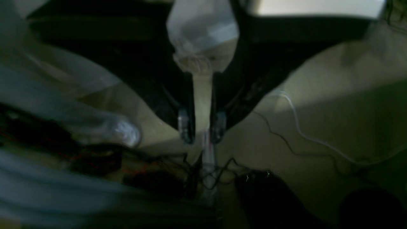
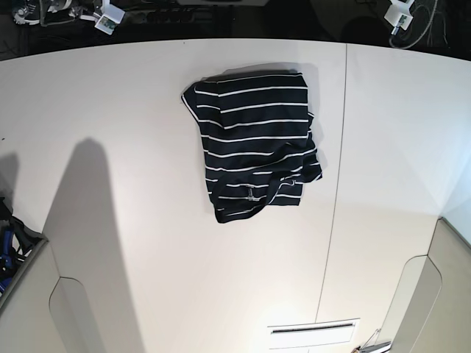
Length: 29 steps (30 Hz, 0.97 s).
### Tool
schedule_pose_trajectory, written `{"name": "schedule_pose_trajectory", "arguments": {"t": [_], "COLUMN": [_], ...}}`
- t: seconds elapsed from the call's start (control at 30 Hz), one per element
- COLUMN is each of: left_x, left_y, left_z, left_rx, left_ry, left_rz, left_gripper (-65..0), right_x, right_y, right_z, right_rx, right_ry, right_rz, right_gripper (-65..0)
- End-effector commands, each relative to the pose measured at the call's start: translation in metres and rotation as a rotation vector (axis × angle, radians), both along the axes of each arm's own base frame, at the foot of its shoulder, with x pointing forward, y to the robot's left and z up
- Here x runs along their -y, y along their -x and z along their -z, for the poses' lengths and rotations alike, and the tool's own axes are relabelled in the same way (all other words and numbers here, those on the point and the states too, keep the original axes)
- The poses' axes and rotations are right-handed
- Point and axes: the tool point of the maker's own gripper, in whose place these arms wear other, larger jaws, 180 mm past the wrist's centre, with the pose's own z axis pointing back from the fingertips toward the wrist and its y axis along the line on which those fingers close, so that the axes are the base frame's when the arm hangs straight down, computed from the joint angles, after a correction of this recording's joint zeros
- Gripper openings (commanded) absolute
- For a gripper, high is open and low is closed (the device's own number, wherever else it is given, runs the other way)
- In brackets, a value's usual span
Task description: Fold the T-shirt properly
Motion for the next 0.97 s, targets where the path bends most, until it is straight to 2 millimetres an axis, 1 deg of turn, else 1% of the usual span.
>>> {"name": "schedule_pose_trajectory", "arguments": {"t": [0.0, 0.13, 0.2, 0.27, 0.33, 0.4, 0.43, 0.5, 0.57, 0.67, 0.83, 0.93], "left_x": [0.002, 0.009, 0.007, 0.004, 0.002, 0.006, 0.011, 0.021, 0.031, 0.046, 0.075, 0.088], "left_y": [0.010, 0.064, 0.084, 0.095, 0.109, 0.122, 0.126, 0.129, 0.128, 0.118, 0.098, 0.090], "left_z": [0.003, 0.034, 0.049, 0.063, 0.076, 0.089, 0.095, 0.107, 0.120, 0.142, 0.170, 0.181], "left_rx": [-0.025, -0.196, -0.237, -0.243, -0.274, -0.325, -0.345, -0.374, -0.391, -0.405, -0.443, -0.467], "left_ry": [0.004, -0.035, -0.058, -0.092, -0.116, -0.116, -0.107, -0.083, -0.063, -0.043, -0.014, -0.001], "left_rz": [0.022, 0.151, 0.194, 0.219, 0.257, 0.293, 0.310, 0.341, 0.367, 0.377, 0.337, 0.306], "left_gripper": [-55.5, -55.5, -55.5, -55.5, -55.5, -55.5, -55.5, -55.5, -55.5, -55.5, -55.5, -55.5], "right_x": [0.006, 0.018, 0.022, 0.025, 0.034, 0.052, 0.060, 0.075, 0.082, 0.088, 0.093, 0.089], "right_y": [0.006, 0.046, 0.067, 0.086, 0.106, 0.127, 0.136, 0.147, 0.150, 0.142, 0.110, 0.092], "right_z": [0.001, 0.020, 0.030, 0.040, 0.055, 0.070, 0.077, 0.091, 0.102, 0.119, 0.141, 0.149], "right_rx": [-0.017, -0.140, -0.206, -0.246, -0.271, -0.307, -0.323, -0.354, -0.383, -0.407, -0.402, -0.388], "right_ry": [0.013, 0.063, 0.073, 0.072, 0.106, 0.190, 0.230, 0.296, 0.333, 0.375, 0.417, 0.422], "right_rz": [-0.019, -0.051, -0.041, -0.008, -0.018, -0.096, -0.132, -0.186, -0.197, -0.176, -0.114, -0.090], "right_gripper": [-65.0, -65.0, -65.0, -65.0, -65.0, -65.0, -65.0, -65.0, -65.0, -65.0, -65.0, -65.0]}}
